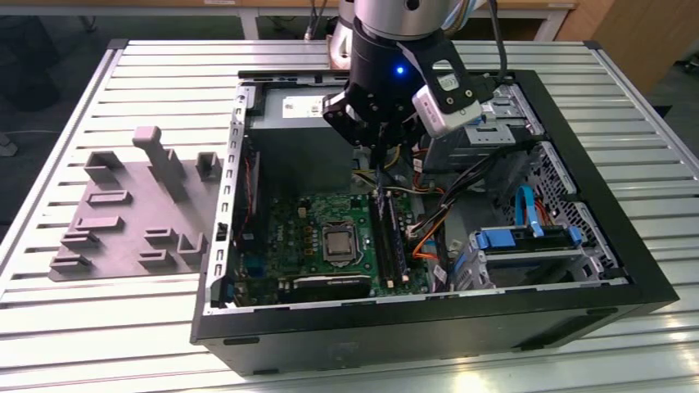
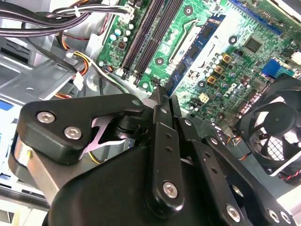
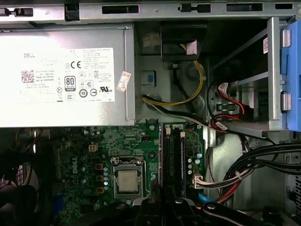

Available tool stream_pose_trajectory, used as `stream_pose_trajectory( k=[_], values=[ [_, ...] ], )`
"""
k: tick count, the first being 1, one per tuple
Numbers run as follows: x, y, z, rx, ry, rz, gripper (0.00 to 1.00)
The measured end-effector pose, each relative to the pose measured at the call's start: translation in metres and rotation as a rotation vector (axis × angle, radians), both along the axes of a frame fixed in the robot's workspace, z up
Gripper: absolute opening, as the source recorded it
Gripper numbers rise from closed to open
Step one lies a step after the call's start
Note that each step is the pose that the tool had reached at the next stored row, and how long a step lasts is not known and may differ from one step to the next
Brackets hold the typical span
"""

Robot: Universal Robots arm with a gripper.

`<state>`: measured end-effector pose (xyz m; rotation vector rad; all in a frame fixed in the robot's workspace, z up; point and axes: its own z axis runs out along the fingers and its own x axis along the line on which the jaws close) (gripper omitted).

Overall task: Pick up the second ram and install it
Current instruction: 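Insert the second ram into the second slot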

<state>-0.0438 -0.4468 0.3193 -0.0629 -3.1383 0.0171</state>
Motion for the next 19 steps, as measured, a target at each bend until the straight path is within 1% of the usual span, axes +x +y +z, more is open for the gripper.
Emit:
stream_pose_trajectory(
  k=[5,8,9,19],
  values=[
    [0.000,0.0000,-0.0005,0.0001,0.0002,0.003,0.14],
    [0.001,0.0000,-0.0022,0.0006,0.0003,0.041,0.14],
    [0.001,0.0000,-0.0032,0.0005,0.0007,0.046,0.14],
    [0.003,-0.0022,-0.0192,0.0010,0.0008,0.033,0.14]
  ],
)
